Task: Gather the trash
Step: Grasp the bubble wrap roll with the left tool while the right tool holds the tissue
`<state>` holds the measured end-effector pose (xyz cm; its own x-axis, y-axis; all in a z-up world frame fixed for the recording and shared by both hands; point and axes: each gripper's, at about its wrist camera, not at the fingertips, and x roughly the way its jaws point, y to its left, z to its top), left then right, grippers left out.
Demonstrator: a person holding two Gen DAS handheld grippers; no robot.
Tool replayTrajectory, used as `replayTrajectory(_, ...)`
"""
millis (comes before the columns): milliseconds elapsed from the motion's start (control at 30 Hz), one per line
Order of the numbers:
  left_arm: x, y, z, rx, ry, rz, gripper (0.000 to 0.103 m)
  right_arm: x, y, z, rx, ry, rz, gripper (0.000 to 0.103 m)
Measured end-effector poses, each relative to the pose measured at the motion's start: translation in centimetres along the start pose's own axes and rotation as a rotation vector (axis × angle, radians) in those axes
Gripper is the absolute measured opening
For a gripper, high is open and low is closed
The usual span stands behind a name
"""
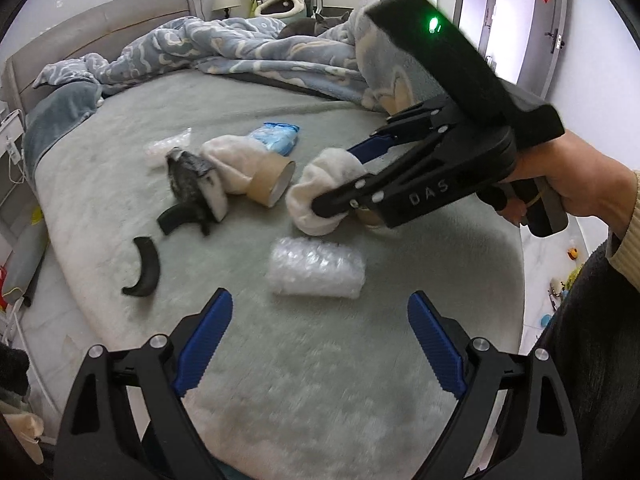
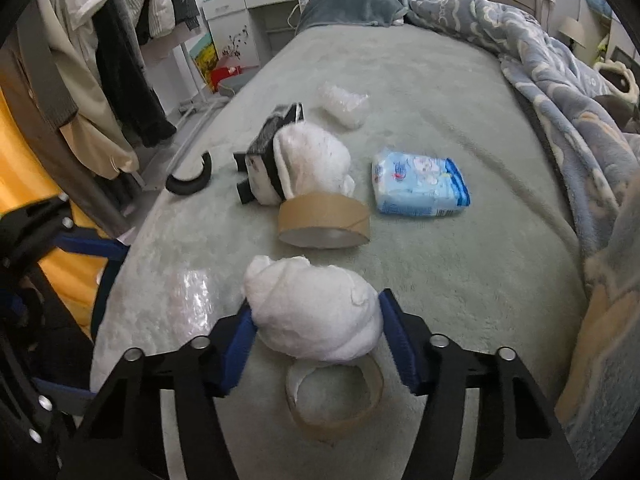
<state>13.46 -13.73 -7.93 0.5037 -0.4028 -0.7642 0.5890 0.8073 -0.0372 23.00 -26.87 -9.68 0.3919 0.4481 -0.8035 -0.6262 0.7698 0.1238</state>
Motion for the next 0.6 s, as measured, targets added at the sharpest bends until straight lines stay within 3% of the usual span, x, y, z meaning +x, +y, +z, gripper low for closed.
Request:
replayTrajectory(133, 1.4, -0.2, 0.5, 0.004, 0.018, -0.002, 0.092, -0.8, -0.8, 0.1, 0.028, -0.031, 0.029, 0.050)
replayTrajectory(367, 2.6, 0.0, 1.6, -0.034, 0.016, 0.004, 0.091, -2.7, -2.0, 0.2, 0.078, -0.102, 0.086, 0.050)
replayTrajectory(600, 3.8, -0.3, 2.0, -0.032, 0.039, 0.034, 0.081, -4.5, -3.0, 0.5, 0.144, -0.191, 0.161, 0.050)
